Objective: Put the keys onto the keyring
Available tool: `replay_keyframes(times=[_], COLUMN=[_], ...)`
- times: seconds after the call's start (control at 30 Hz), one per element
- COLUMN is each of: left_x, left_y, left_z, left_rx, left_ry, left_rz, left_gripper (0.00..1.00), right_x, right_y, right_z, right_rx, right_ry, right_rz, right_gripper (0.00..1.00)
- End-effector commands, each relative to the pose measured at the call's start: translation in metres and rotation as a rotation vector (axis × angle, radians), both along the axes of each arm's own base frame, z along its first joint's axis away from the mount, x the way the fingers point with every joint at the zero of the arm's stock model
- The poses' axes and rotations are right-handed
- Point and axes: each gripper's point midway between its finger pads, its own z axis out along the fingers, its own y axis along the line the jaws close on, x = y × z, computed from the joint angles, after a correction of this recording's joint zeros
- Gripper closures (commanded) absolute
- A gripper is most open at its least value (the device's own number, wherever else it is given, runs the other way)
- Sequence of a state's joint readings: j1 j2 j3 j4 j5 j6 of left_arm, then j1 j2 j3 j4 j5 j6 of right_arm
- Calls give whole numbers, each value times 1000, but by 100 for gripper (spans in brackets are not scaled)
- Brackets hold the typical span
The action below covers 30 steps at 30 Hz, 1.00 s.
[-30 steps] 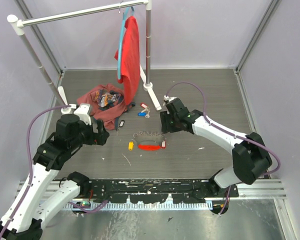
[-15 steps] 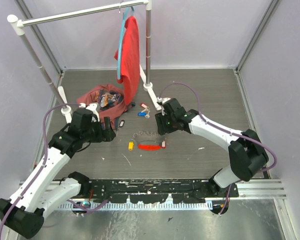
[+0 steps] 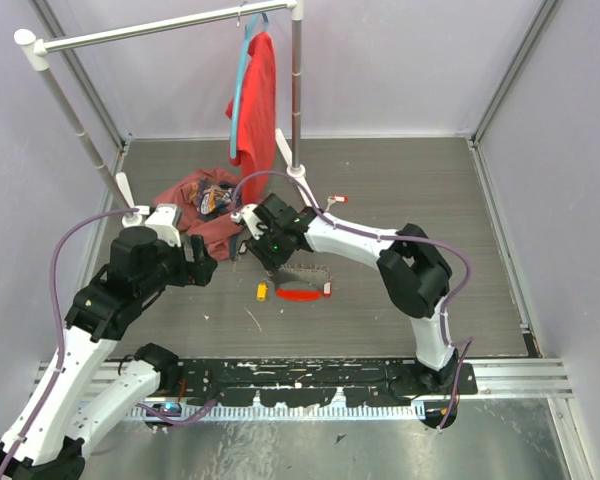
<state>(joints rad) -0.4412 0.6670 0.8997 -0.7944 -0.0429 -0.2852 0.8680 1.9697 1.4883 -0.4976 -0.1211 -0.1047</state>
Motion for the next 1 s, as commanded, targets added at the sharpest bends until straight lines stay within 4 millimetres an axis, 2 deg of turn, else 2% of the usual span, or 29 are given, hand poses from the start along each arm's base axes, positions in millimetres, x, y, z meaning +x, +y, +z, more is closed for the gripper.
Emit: replay_keyframes(times=[0.0,0.23,0.63,0.8,0.97], left_x=[1,4,4,5,5], left_y=[2,-1,-2,-2,-1], left_z=[-6,-11,-12,-13,-14], left_rx=[47,54,54,57,61], left_ry=[15,32,30,33,34], left_rz=[-22,-32,-35,-37,-35], left_gripper=[12,12,12,12,11], right_x=[11,4,0,-1,-8], right_y=[13,19,28,27,27], right_z=[20,-1,-15,-20,-19], right_rx=[3,-31,-37,-53,-43], right_ry=[-55,23,75,93,118], right_rz=[122,201,252,261,280], right_gripper=[53,53,54,58,69])
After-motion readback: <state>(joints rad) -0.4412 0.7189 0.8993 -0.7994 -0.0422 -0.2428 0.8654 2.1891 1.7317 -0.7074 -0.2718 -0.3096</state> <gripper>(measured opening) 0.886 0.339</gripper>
